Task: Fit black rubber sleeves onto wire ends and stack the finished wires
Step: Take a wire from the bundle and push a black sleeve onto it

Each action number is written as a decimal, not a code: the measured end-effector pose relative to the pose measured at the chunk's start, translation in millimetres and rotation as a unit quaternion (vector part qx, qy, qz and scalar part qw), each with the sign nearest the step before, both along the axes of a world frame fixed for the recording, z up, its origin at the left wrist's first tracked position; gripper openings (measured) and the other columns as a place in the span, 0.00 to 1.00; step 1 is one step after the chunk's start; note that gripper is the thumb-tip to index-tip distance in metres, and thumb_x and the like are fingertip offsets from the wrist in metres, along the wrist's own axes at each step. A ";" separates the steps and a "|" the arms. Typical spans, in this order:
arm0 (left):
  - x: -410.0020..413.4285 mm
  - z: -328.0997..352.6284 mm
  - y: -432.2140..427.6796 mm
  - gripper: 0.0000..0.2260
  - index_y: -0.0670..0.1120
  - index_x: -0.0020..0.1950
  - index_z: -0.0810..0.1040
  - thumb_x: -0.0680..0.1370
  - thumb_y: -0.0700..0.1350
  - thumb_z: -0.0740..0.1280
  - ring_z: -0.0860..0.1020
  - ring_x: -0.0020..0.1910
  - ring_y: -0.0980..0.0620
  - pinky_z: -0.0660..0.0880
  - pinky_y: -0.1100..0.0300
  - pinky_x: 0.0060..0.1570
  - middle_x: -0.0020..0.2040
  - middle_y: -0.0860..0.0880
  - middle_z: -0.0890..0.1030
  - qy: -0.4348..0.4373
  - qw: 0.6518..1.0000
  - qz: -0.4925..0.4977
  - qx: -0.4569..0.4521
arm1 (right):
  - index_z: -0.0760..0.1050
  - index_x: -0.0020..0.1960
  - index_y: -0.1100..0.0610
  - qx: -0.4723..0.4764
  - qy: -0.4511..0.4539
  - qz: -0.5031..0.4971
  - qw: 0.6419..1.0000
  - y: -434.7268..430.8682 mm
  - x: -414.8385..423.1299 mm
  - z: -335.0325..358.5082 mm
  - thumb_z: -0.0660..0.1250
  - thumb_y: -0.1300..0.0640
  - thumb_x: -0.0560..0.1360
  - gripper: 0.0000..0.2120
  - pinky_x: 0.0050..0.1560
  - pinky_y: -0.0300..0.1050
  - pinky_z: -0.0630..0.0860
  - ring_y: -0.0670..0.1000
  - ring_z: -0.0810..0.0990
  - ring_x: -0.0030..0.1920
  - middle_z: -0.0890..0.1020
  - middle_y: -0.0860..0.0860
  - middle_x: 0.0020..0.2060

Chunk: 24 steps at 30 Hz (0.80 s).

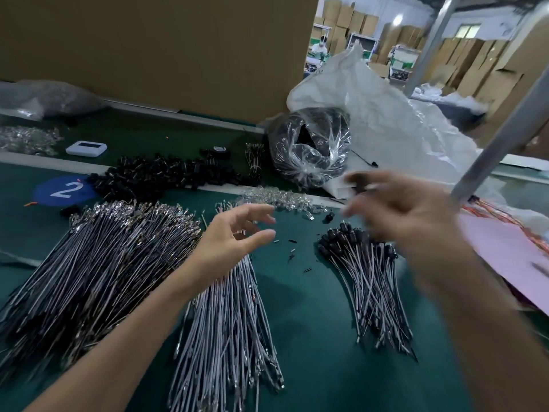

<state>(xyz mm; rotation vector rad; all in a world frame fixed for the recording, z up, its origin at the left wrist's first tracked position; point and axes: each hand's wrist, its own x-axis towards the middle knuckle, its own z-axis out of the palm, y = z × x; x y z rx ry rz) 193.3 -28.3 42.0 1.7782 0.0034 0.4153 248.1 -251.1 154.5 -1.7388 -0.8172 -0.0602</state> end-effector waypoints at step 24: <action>0.0 -8.9 -4.3 0.22 0.45 0.61 0.78 0.68 0.43 0.74 0.85 0.45 0.50 0.79 0.63 0.47 0.43 0.44 0.86 -0.077 0.963 0.064 -0.249 | 0.83 0.43 0.59 -0.037 0.048 0.015 0.998 90.2 4.9 -113.1 0.70 0.64 0.76 0.05 0.36 0.32 0.75 0.42 0.81 0.31 0.84 0.48 0.30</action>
